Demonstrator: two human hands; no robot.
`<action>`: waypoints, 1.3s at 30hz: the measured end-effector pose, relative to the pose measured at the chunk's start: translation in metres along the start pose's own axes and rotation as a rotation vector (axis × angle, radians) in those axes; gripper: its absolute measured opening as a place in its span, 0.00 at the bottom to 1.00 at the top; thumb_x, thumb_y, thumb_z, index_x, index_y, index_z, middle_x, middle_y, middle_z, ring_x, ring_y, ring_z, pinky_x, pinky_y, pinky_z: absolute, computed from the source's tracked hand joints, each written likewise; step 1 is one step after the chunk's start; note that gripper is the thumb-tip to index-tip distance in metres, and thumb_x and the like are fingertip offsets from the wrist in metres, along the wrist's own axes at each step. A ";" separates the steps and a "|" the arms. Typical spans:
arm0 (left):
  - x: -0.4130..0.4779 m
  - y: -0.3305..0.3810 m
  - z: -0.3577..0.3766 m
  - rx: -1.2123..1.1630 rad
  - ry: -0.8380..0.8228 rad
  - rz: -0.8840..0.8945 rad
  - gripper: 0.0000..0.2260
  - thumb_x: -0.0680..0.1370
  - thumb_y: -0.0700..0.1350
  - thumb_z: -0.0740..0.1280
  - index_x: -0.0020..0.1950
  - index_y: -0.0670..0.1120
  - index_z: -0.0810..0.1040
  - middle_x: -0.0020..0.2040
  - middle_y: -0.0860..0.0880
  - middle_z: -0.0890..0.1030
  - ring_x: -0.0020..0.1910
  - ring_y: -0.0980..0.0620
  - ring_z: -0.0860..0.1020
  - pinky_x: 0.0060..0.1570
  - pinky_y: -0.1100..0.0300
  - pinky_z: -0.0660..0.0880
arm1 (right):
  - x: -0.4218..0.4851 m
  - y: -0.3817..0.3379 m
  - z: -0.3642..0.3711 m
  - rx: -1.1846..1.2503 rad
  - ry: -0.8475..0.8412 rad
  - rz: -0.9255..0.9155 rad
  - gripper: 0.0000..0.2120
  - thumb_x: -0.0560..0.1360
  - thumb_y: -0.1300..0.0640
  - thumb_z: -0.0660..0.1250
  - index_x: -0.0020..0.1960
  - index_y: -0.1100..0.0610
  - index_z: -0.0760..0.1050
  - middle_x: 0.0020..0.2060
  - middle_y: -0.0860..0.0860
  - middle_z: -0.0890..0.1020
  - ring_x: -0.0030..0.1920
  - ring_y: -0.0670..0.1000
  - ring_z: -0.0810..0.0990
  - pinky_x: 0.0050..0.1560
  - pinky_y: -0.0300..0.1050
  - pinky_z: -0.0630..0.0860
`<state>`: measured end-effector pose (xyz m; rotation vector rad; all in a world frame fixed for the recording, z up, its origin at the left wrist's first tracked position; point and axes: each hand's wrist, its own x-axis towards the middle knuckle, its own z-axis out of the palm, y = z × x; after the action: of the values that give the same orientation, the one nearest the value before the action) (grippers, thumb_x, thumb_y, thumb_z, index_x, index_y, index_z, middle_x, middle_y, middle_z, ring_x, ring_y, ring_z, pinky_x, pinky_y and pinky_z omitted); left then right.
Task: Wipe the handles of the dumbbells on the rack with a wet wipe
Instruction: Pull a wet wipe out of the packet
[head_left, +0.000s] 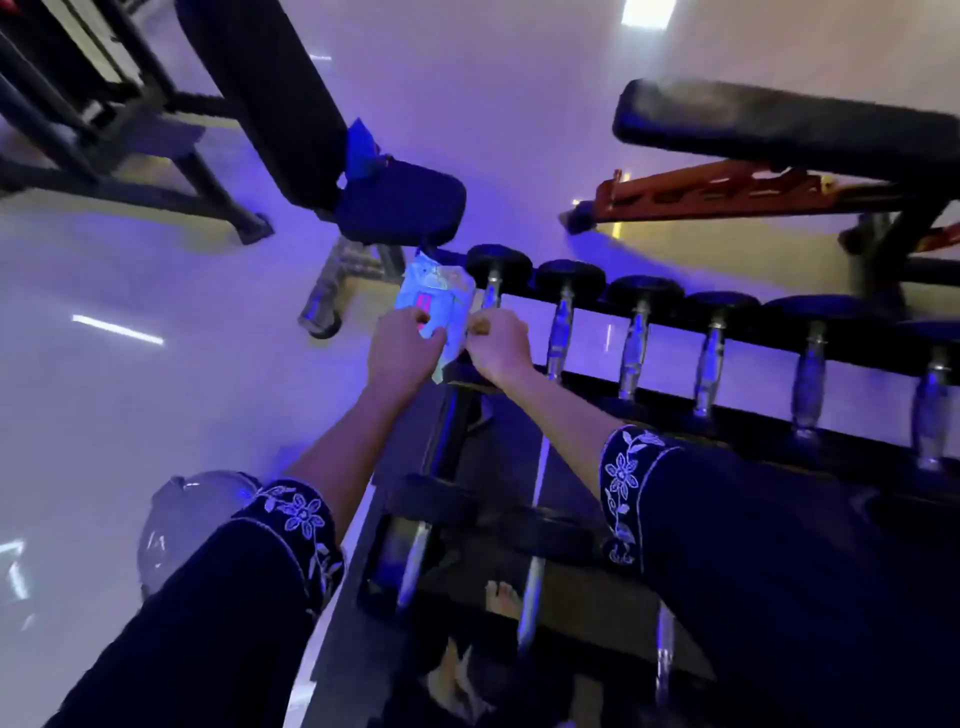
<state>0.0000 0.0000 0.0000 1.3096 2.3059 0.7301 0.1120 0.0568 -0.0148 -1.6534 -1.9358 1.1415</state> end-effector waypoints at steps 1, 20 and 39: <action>0.014 -0.004 0.006 0.031 -0.018 -0.017 0.17 0.75 0.46 0.69 0.61 0.39 0.79 0.59 0.41 0.81 0.59 0.42 0.78 0.57 0.52 0.74 | 0.012 0.001 0.007 0.013 0.006 0.009 0.05 0.68 0.66 0.64 0.36 0.58 0.77 0.40 0.57 0.82 0.44 0.55 0.78 0.38 0.41 0.63; 0.084 -0.043 0.041 0.587 -0.049 0.389 0.18 0.78 0.50 0.59 0.43 0.38 0.79 0.42 0.40 0.79 0.41 0.40 0.80 0.30 0.54 0.68 | 0.061 0.021 0.061 -0.400 0.094 -0.172 0.08 0.73 0.61 0.63 0.48 0.56 0.80 0.45 0.51 0.72 0.44 0.55 0.73 0.35 0.43 0.63; 0.082 -0.119 0.042 -0.791 0.216 -0.116 0.26 0.78 0.62 0.61 0.33 0.40 0.65 0.29 0.44 0.65 0.33 0.52 0.71 0.45 0.36 0.79 | 0.078 -0.004 0.075 -0.570 0.006 -0.316 0.10 0.77 0.58 0.60 0.47 0.58 0.80 0.49 0.54 0.71 0.44 0.57 0.76 0.36 0.44 0.65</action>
<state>-0.0960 0.0310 -0.1116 0.7471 1.8698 1.5840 0.0361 0.1042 -0.0754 -1.4984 -2.5627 0.4865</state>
